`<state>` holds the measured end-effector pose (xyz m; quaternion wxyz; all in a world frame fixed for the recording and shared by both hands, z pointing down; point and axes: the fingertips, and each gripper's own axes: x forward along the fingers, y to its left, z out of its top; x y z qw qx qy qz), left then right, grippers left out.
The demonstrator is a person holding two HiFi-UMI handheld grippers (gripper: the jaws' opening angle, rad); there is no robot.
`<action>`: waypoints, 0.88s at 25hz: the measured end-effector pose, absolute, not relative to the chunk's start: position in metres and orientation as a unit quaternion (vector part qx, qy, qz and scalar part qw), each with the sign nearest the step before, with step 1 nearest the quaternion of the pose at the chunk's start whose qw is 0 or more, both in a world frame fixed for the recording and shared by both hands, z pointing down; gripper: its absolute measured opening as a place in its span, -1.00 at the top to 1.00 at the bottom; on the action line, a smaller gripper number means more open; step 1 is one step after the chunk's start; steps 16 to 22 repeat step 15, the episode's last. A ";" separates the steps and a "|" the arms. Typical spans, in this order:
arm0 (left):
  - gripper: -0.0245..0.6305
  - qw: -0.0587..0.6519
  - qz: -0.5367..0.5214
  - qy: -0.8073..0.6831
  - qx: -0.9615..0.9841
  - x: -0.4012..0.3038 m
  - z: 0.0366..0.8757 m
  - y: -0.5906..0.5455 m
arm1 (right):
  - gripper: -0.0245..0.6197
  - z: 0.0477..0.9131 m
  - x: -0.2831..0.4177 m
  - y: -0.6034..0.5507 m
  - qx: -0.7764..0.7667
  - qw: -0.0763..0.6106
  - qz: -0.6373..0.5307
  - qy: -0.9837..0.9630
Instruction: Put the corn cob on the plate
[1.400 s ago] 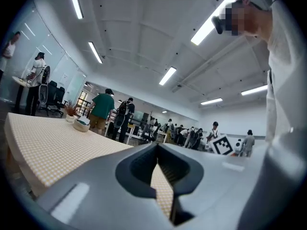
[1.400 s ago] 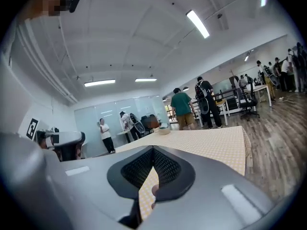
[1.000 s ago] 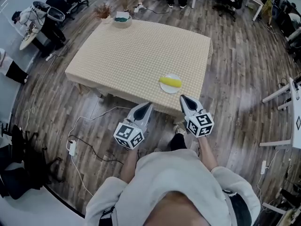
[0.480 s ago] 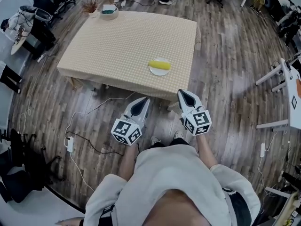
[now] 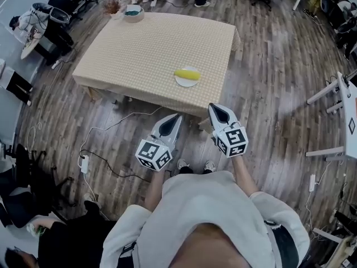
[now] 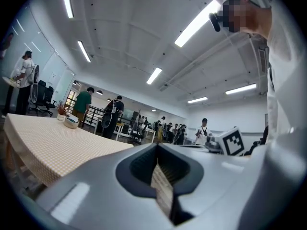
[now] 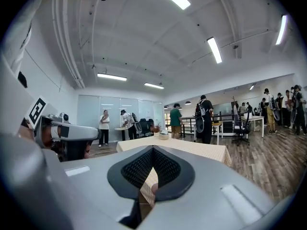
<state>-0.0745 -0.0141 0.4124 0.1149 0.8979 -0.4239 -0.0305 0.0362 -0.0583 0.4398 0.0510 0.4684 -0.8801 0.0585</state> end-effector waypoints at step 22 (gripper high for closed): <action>0.90 0.102 -0.025 -0.443 0.890 -0.072 0.411 -0.019 | 0.94 0.437 0.043 -0.072 0.461 0.060 0.040 -0.884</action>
